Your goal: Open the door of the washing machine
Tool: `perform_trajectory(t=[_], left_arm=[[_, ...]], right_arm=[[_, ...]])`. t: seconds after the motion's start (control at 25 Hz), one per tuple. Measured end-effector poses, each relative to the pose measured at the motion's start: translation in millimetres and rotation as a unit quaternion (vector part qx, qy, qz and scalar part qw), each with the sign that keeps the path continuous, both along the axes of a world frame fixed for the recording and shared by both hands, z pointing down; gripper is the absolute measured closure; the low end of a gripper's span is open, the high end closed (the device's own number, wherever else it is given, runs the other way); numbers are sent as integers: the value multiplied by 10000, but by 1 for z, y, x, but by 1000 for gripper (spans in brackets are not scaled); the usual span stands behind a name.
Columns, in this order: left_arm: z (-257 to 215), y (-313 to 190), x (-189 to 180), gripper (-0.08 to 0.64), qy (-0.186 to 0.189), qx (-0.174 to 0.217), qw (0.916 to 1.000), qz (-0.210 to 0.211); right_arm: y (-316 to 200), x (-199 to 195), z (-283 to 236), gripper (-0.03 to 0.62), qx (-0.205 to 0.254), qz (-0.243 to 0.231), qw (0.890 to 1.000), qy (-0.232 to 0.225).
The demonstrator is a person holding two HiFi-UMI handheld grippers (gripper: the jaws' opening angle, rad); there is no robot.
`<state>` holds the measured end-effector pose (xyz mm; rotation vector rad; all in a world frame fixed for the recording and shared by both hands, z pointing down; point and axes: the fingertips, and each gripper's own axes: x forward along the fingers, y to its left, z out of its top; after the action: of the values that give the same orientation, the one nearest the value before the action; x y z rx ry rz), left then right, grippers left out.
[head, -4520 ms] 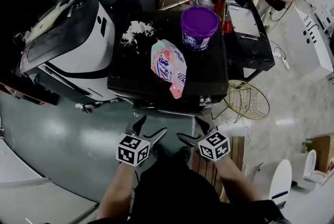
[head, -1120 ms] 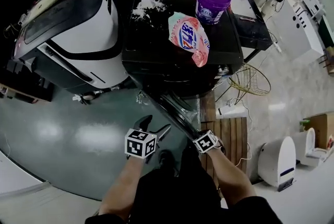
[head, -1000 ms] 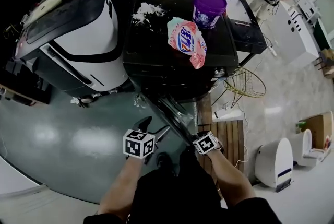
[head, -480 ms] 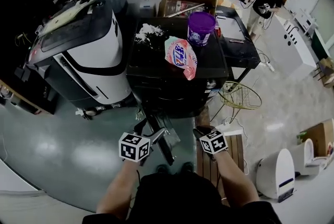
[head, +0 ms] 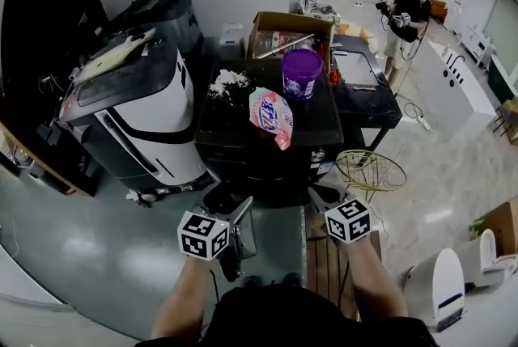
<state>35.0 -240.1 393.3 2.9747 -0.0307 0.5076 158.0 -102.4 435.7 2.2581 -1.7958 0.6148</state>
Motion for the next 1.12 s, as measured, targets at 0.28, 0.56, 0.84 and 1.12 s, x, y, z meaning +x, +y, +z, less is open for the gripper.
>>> perform_trajectory(t=[0.28, 0.56, 0.84, 1.12], left_arm=[[-44, 3, 1, 284, 376, 312, 9987, -156], [-66, -12, -7, 384, 564, 497, 9963, -423], [-81, -27, -13, 501, 750, 672, 9930, -620], [-85, -33, -12, 526, 867, 709, 9910, -730]], right_arm=[[13, 14, -59, 575, 655, 96, 9976, 223], [20, 8, -103, 575, 1080, 123, 9911, 774], [26, 4, -129, 575, 1347, 143, 9863, 939], [29, 4, -132, 575, 1416, 142, 9846, 1016]])
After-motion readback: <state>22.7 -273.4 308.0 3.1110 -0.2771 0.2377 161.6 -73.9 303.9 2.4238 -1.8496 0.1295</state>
